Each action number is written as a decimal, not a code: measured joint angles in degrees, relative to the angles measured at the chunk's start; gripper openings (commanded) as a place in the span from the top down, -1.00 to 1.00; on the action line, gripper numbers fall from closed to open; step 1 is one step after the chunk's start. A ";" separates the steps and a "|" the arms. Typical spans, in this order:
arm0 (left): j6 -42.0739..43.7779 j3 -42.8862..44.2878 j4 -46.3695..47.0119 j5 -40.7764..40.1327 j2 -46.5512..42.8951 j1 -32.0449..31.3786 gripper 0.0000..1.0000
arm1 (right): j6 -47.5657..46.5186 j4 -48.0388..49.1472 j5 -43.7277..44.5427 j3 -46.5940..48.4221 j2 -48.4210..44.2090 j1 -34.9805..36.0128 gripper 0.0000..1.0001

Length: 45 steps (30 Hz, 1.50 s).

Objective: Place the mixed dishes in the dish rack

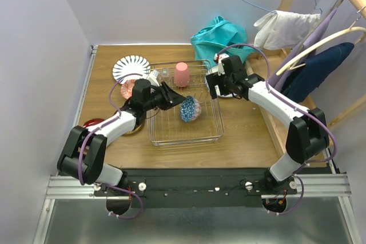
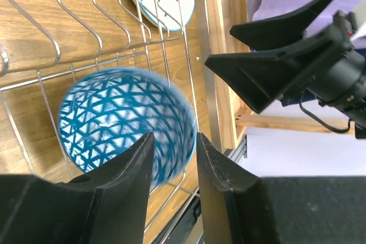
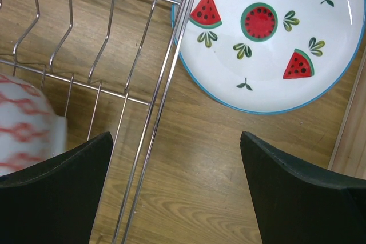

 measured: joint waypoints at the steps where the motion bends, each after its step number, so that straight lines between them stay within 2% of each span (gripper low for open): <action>1: 0.28 -0.28 -0.22 0.00 -0.59 0.09 0.13 | 0.00 0.02 -0.11 0.02 0.11 0.00 -0.99; 7: 1.97 -3.45 -1.42 -0.04 -4.11 1.09 0.10 | 0.02 0.04 -0.63 0.02 0.15 0.02 -0.99; 12: 4.37 -4.33 -3.91 0.02 -6.29 1.62 -0.02 | 0.02 0.04 -1.11 0.02 0.15 0.00 -0.98; 15: 7.26 -3.91 -3.93 1.20 -7.82 1.64 -0.05 | -0.07 0.04 -1.46 0.02 0.15 0.00 -0.79; 16: 9.44 -2.99 -4.52 1.99 -7.98 1.64 -0.05 | -0.26 0.00 -2.14 0.02 0.09 0.00 -0.73; 20: 17.35 3.41 -9.14 5.07 -8.22 1.64 -0.08 | -2.12 -0.26 -6.45 0.26 -0.48 0.26 -0.72; 28: 31.93 13.27 -19.80 8.09 -11.67 2.27 -0.10 | -4.52 -0.87 -9.05 1.55 -2.93 4.55 -0.65; 31: 35.67 14.95 -24.81 6.14 -13.40 6.34 -0.11 | -3.54 -1.62 -9.11 3.96 -2.51 8.50 -0.61; 36: 38.84 15.21 -30.75 2.14 -17.31 14.86 -0.12 | 3.19 -2.54 -8.63 7.48 1.46 14.36 -0.45; 43: 39.50 12.72 -33.00 0.57 -26.60 20.87 -0.14 | 9.84 -6.25 -5.75 8.24 8.07 17.73 -0.37; 45: 39.50 11.82 -33.29 0.35 -28.65 21.88 -0.14 | 10.84 -7.19 -4.68 8.44 9.11 18.58 -0.26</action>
